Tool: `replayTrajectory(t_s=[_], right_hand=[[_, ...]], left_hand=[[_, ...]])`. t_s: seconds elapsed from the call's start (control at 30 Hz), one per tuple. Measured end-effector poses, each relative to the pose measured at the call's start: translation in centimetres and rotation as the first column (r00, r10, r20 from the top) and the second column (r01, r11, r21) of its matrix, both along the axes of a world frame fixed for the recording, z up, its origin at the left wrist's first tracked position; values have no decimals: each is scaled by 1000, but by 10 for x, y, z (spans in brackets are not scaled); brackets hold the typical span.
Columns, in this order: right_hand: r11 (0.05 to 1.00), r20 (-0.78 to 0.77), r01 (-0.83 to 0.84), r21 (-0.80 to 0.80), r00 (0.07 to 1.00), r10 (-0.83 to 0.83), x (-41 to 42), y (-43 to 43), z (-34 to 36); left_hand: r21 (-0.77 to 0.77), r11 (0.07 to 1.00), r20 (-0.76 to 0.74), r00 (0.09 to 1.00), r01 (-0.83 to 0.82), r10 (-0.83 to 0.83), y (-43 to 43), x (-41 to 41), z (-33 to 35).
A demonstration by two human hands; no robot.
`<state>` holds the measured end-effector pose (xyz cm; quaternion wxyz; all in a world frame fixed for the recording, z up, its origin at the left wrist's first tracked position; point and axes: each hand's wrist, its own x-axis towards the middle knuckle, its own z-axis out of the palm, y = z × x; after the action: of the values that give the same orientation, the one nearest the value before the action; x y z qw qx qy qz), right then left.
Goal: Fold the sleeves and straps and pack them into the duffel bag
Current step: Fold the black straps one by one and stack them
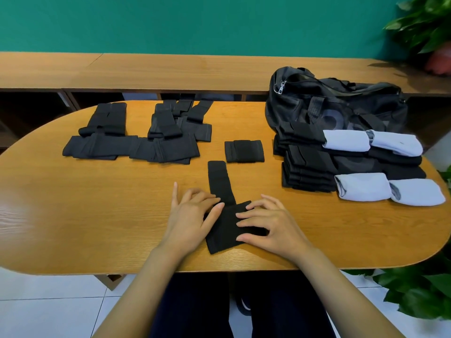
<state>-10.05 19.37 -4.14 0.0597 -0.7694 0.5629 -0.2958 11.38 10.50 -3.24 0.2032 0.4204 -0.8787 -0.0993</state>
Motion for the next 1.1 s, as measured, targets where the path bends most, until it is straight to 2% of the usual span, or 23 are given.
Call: replayTrajectory(t_s=[0.07,0.27,0.4,0.5,0.63,0.73,0.93,1.1], right_hand=[[1000,8,3,3,1000,-3,0,0,-1],[999,-26,0,35,1000,1,-1,1,-1],[996,-33,66,64,997,-64,0,-3,4],[967,-129,210,146,973,-192,0,-24,14],[922,-283,343,181,916,-285,7,-70,24],[911,-360,360,200,892,-274,17,-96,29],[851,-492,450,269,824,-280,5,-127,33],[760,-641,585,281,704,-305,-12,-142,39]], left_hand=[[-18,1000,-17,1000,-13,12,3,2,-1],[201,977,-55,997,67,-57,8,14,-2],[216,974,-4,998,62,-63,15,20,-8],[223,975,-5,1000,8,-7,13,18,-8],[165,984,104,993,-73,56,-2,5,-4],[133,986,149,986,-97,77,-15,-5,-4],[117,985,108,987,-130,117,-19,-5,-6],[107,986,101,987,-132,121,-19,-6,-6]])
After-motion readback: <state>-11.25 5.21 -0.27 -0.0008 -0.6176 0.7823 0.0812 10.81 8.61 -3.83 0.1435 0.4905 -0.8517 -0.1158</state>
